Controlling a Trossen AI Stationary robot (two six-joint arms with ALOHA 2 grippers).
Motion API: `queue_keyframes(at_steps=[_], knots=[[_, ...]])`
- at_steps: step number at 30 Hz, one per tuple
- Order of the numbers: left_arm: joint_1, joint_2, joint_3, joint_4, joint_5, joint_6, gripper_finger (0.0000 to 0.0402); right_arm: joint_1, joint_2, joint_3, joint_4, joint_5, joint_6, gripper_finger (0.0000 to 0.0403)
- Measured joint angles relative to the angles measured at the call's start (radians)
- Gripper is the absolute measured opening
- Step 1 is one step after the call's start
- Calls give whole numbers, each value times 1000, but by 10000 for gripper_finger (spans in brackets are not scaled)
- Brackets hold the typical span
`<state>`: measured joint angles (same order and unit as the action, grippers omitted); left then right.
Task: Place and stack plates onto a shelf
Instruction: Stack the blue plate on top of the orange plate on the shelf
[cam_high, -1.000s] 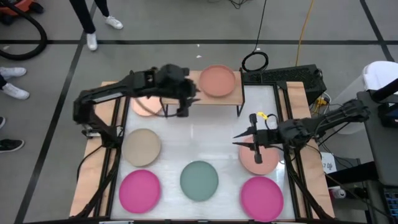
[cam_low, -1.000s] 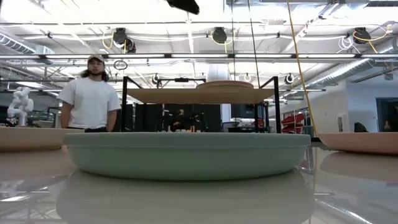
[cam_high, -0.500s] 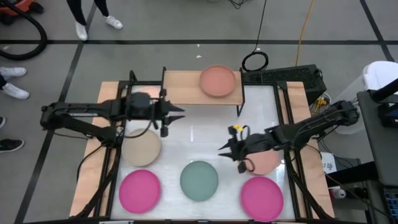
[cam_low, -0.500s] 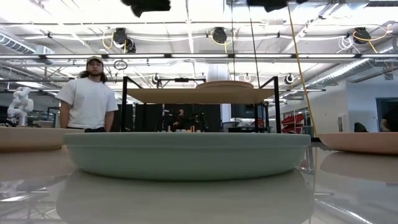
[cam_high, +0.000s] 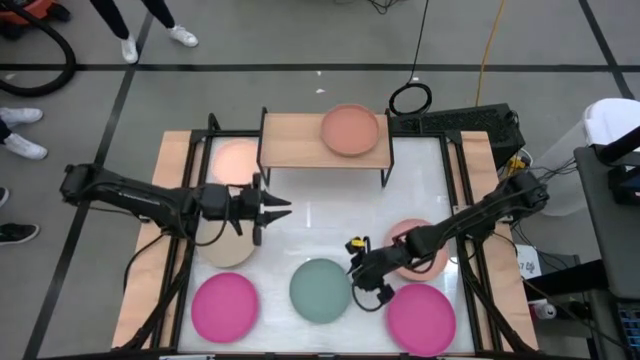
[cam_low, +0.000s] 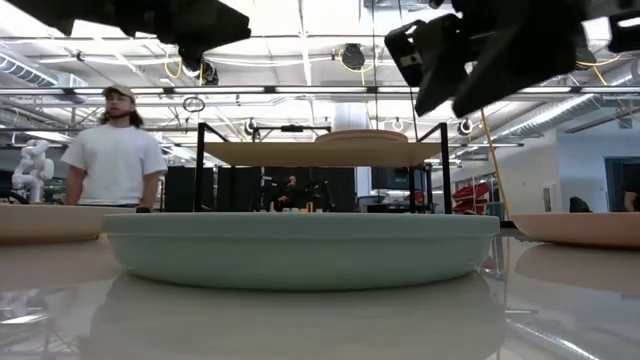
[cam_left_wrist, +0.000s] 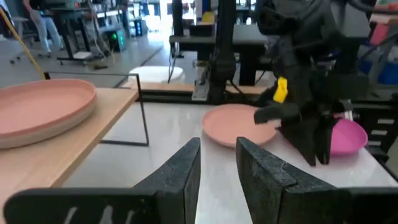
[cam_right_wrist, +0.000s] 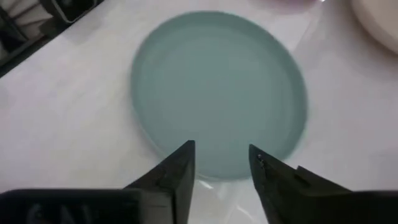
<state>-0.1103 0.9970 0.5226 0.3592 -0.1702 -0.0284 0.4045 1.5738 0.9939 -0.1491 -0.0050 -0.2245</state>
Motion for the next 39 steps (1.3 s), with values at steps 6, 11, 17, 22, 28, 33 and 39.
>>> queue_keyframes(at_steps=[6,11,17,22,28,33,39], knots=[[-11,10,-38,64,-16,-1,108,61,48,0,9,2,-2,176],[-11,11,-38,63,-17,-4,108,92,110,0,30,30,-20,183],[-11,11,-38,61,-17,-7,108,111,180,0,68,59,-75,183],[-11,11,-38,61,-17,-7,108,114,213,0,70,83,-83,183],[-11,11,-37,56,-17,-7,108,115,223,0,80,134,-122,176],[-11,11,-37,55,-17,-11,108,113,224,0,85,137,-125,144],[-11,11,-37,56,-17,-15,108,112,224,0,91,136,-117,78]])
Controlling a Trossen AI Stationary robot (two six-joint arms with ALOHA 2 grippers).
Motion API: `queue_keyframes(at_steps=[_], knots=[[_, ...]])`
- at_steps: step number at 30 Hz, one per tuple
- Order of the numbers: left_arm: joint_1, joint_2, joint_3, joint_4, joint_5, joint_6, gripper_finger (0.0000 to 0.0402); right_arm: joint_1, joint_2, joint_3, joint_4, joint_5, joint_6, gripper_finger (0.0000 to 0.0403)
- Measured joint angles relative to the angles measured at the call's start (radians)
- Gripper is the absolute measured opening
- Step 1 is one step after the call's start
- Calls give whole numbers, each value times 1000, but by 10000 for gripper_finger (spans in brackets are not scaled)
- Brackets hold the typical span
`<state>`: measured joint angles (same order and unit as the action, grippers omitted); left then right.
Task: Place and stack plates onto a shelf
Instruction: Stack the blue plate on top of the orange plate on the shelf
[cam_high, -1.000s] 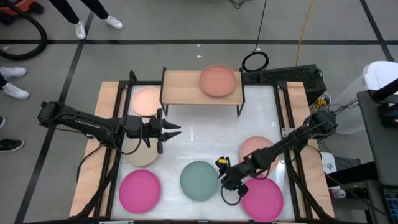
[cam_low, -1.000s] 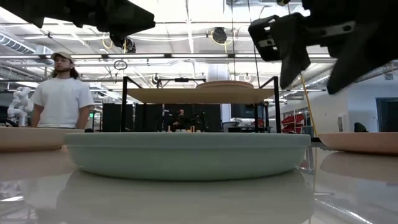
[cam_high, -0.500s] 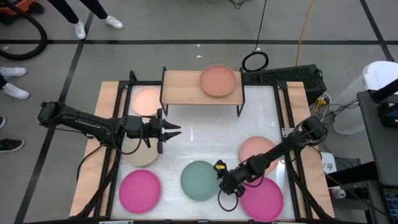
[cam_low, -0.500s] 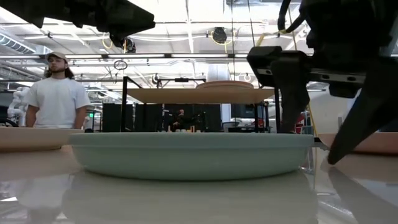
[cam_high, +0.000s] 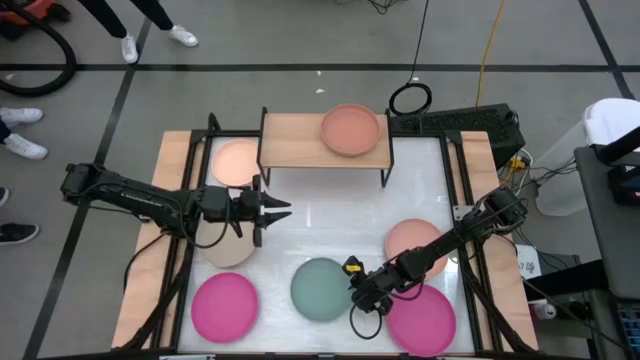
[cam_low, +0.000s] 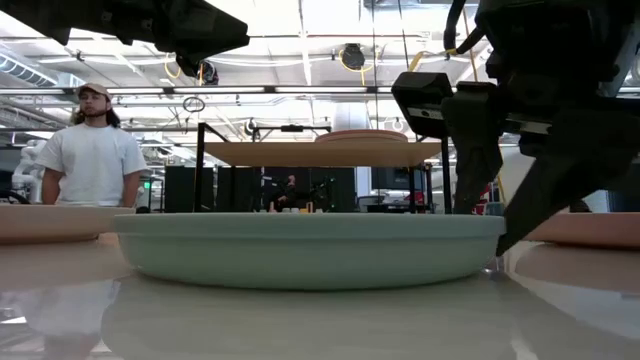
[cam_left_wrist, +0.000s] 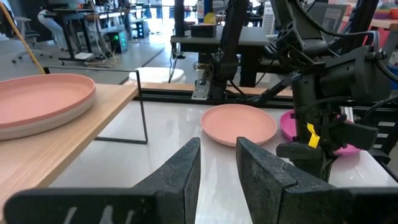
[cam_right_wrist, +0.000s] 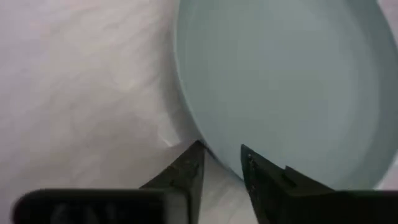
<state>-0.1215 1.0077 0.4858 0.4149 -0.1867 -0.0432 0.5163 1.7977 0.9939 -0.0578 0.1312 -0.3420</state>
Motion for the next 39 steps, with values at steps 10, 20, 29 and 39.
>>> queue_keyframes(at_steps=[10,20,29,39], knots=[[0,0,0,0,0,-13,108,-5,0,-2,45,-1,-2,5],[0,0,0,6,0,-15,108,-32,-123,-2,38,222,-136,1],[1,0,0,56,0,-4,108,-257,-414,-2,70,422,-276,1],[6,0,1,62,-9,37,108,-741,-498,135,-7,58,-152,0]])
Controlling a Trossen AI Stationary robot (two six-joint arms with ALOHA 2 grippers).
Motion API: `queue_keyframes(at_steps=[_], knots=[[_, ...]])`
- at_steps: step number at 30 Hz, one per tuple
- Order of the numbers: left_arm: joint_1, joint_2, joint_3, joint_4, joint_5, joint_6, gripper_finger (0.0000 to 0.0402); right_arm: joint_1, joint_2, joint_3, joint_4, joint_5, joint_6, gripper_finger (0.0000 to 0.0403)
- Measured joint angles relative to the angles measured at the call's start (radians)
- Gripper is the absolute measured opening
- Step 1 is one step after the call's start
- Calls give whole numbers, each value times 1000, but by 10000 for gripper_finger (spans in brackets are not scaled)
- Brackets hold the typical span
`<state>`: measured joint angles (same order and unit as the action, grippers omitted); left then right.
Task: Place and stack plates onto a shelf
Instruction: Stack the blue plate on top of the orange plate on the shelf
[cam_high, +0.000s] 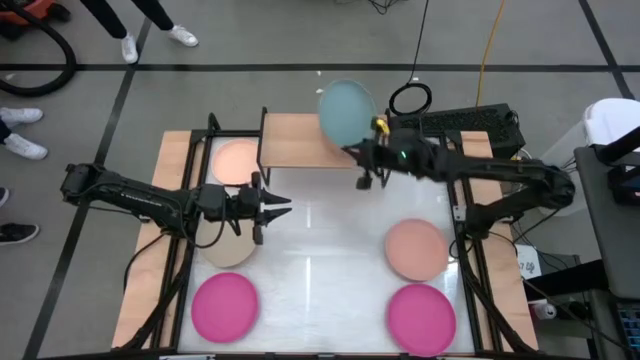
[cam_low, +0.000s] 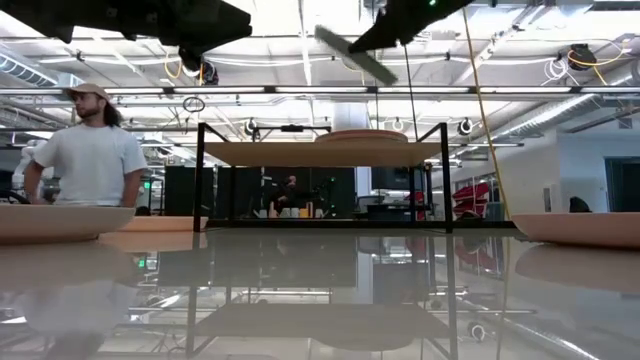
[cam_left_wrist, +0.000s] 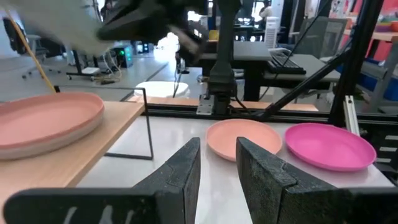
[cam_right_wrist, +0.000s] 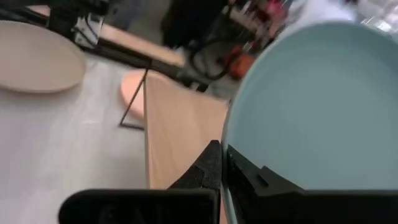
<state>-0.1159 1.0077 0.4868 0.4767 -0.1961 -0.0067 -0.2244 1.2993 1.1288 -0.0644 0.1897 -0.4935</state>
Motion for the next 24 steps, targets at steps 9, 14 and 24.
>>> queue_keyframes(at_steps=[9,14,24], knots=[[4,0,0,-6,-7,4,108,-140,123,109,-199,-116,50,0],[3,0,0,-11,-7,-2,108,-165,179,109,-218,-114,47,0],[3,0,0,-17,-7,2,108,-169,218,109,-217,-112,44,36]])
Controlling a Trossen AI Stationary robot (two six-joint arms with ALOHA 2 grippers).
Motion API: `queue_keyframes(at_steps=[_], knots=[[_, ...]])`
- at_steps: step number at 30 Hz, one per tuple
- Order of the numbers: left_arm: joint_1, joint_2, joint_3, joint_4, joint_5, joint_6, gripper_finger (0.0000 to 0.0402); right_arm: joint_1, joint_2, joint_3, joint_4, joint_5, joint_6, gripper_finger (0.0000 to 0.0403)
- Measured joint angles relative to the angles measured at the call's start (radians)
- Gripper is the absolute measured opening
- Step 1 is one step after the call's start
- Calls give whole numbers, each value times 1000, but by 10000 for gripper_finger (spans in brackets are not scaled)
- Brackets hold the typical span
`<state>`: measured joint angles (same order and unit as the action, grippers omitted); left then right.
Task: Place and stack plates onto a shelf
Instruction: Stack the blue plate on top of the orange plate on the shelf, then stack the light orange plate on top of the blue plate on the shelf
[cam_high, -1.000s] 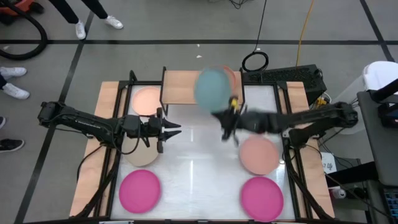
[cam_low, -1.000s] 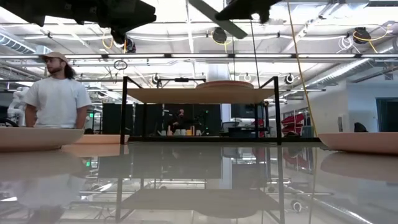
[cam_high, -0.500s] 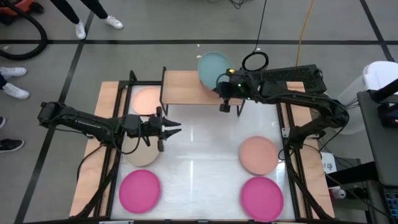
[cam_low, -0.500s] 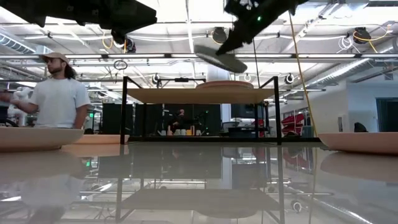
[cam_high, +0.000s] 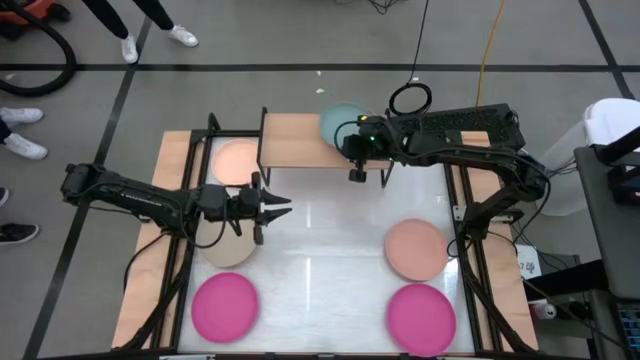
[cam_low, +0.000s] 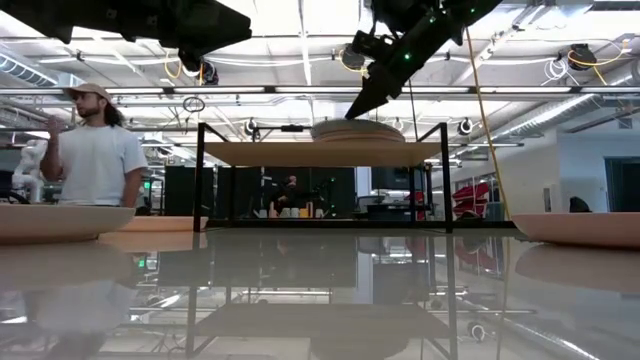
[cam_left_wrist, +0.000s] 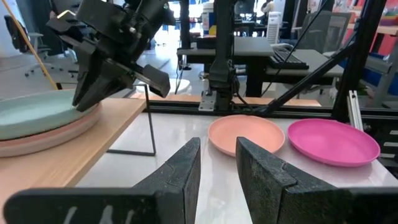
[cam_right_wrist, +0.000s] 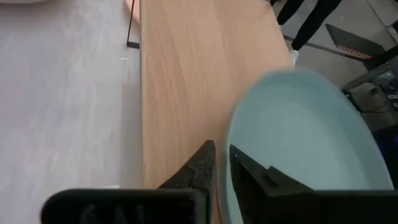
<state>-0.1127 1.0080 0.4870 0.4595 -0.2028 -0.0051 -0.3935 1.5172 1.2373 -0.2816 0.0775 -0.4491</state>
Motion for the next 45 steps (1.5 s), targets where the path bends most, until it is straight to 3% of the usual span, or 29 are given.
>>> queue_keyframes(at_steps=[7,10,16,19,26,30,35,45], knots=[[0,0,0,-23,-5,15,108,0,-16,0,-1,4,10,77],[0,0,0,-16,-14,-75,108,12,-44,0,4,4,35,90],[0,-7,0,-42,-153,-152,108,101,-157,0,-2,0,71,94],[0,-10,44,-204,-261,-176,108,165,-226,0,-2,0,71,92],[13,-14,260,-897,-436,-386,108,291,-349,0,-19,-1,123,91],[53,-14,315,-1175,-450,-474,108,345,-374,0,-33,-1,135,91],[130,-14,293,-1416,-434,-559,108,391,-375,0,-37,-1,134,91],[327,6,189,-1351,-269,-432,111,402,-349,-1,-36,4,124,91]])
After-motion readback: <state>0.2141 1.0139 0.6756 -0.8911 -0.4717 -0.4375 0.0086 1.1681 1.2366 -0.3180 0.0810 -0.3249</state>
